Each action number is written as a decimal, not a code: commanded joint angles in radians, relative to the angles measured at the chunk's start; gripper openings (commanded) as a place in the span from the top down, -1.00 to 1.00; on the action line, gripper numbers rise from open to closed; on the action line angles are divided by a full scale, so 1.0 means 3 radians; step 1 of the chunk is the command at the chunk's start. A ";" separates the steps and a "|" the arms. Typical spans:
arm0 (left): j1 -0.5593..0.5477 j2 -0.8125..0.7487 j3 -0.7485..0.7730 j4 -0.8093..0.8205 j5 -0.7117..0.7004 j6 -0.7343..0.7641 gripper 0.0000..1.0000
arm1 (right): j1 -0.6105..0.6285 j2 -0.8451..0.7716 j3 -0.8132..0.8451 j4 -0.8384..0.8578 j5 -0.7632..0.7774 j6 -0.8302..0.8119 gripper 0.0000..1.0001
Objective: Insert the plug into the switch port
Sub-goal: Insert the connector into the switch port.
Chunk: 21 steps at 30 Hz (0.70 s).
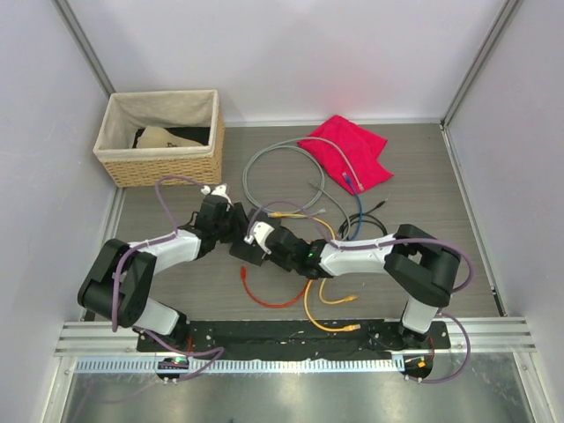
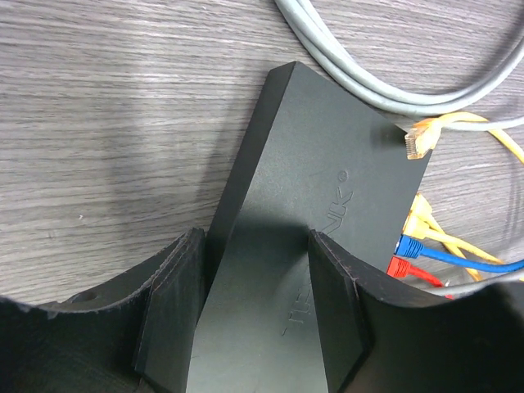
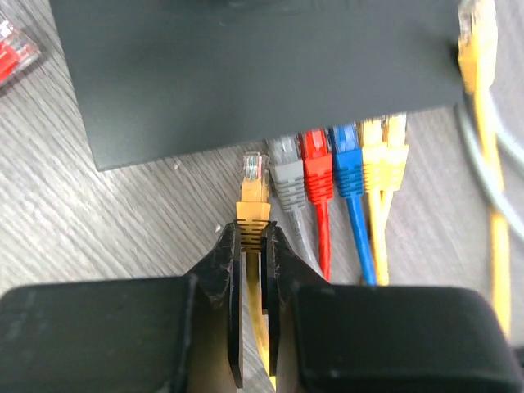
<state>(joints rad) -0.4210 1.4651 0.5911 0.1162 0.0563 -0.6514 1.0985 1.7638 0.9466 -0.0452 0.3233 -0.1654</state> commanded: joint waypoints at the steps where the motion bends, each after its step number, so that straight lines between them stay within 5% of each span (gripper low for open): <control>1: -0.0039 0.0128 -0.0145 -0.0403 0.0175 0.0044 -0.12 | -0.0215 -0.0361 -0.0409 0.0758 -0.0621 0.0459 0.98; 9: -0.0034 0.0163 -0.0150 -0.0285 0.0252 0.0070 -0.13 | -0.0491 -0.0520 -0.0987 0.1750 -0.1032 0.0730 0.98; 21: -0.0039 0.0225 -0.0124 -0.0305 0.0252 0.0090 -0.13 | -0.0645 -0.0500 -0.1223 0.2400 -0.1405 0.0924 0.97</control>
<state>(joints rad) -0.4213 1.4769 0.5869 0.1425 0.0982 -0.6426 0.9150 1.6428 0.5900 0.5297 -0.0570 0.0738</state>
